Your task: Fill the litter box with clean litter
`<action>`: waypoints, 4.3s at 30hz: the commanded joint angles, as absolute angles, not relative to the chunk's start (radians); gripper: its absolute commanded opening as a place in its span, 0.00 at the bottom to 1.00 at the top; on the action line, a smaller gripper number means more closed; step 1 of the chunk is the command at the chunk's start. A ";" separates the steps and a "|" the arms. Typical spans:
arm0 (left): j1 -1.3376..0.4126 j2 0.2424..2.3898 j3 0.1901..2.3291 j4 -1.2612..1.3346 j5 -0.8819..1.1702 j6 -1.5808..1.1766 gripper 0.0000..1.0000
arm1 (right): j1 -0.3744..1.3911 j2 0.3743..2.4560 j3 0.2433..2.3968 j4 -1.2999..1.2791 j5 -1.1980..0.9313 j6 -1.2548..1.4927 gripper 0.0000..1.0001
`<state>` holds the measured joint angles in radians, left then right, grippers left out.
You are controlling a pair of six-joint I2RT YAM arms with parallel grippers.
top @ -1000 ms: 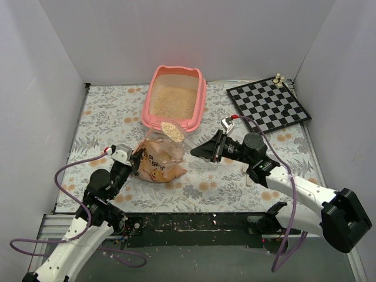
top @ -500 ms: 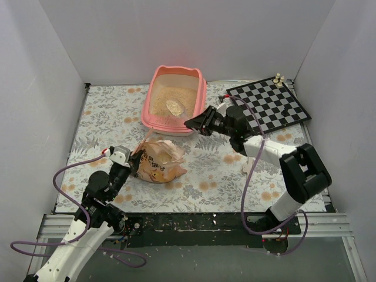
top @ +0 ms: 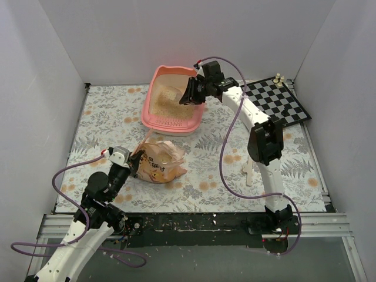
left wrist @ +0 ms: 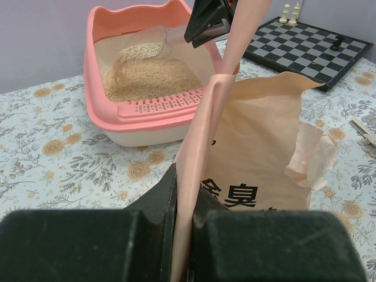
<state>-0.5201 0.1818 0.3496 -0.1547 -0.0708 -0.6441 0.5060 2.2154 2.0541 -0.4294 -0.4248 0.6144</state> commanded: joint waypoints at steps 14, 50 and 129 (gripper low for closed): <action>-0.522 0.120 0.368 -0.057 -0.087 -0.666 0.00 | 0.571 2.152 2.239 -0.983 -0.166 0.241 0.01; -0.522 0.149 0.373 -0.069 -0.103 -0.655 0.00 | 0.790 1.278 1.603 -0.900 -0.290 0.181 0.01; -0.522 0.097 0.370 -0.077 -0.072 -0.646 0.00 | 0.833 1.987 1.026 1.336 -1.141 1.378 0.01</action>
